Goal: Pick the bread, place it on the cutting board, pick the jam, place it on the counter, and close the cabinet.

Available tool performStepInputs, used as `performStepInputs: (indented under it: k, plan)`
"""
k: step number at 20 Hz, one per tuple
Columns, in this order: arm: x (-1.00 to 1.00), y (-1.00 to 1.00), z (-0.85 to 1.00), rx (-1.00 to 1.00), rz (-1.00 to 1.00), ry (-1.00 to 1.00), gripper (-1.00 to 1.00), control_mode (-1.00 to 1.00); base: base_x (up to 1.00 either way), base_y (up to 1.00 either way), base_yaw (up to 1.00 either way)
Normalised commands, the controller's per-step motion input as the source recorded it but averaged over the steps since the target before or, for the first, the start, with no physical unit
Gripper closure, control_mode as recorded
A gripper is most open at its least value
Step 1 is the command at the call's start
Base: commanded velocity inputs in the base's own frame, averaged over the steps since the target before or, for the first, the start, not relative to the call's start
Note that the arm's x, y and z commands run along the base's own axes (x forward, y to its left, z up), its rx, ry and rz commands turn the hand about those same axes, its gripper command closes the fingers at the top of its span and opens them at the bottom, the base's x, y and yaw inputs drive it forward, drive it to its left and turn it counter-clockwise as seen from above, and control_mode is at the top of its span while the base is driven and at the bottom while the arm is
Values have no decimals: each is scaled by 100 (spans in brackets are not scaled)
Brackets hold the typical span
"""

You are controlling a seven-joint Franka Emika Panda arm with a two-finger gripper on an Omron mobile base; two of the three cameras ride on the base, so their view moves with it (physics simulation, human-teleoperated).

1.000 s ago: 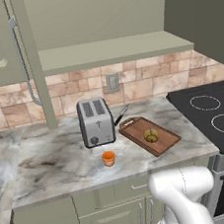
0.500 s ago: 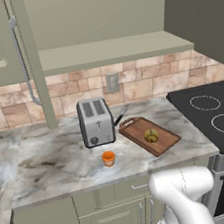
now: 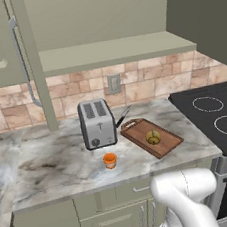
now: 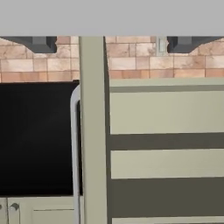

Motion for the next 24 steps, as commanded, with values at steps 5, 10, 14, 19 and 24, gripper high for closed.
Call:
performStepInputs:
  k: [5,10,14,19,24]
  plan:
    - [19,-18,-3,0,0,0,-100,-100,0,0,0]
    - [17,-20,-2,0,0,0,-100,-100,0,0,0]
    - [13,-20,-3,0,0,0,-100,-100,0,0,0]
    - [1,-14,-2,0,2,0,-100,-100,0,0,0]
    - [0,-3,0,0,9,0,-100,-100,0,0,0]
